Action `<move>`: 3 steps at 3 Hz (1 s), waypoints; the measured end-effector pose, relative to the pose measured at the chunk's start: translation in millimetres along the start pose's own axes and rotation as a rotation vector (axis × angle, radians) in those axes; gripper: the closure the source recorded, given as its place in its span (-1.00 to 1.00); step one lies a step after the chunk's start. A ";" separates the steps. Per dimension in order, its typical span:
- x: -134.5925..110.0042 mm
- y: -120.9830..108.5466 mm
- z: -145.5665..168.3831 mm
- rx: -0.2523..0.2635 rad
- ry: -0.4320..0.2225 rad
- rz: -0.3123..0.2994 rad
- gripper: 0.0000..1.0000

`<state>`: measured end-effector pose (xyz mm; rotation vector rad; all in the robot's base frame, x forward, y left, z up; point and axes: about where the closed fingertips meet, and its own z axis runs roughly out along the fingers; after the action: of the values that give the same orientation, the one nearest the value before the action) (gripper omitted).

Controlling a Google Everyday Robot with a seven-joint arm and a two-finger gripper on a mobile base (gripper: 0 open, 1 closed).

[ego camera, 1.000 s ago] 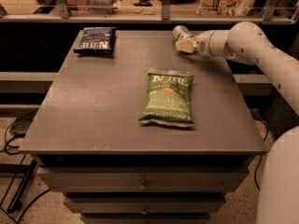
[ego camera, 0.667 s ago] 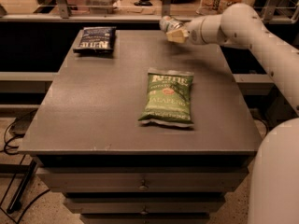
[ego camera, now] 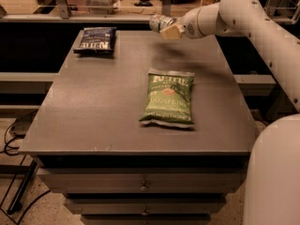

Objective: Move 7up can near blue chip bag

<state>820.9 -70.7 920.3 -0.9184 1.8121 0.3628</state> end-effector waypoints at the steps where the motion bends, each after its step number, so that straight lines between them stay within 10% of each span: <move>1: -10.4 16.1 12.0 -0.040 -0.053 0.007 1.00; 3: -31.2 59.9 46.7 -0.158 -0.172 0.053 1.00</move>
Offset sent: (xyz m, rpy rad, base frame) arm -0.0130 0.0808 0.0129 0.2226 -0.0443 0.1665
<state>813.5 11.1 918.2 -0.9193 1.6700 0.6074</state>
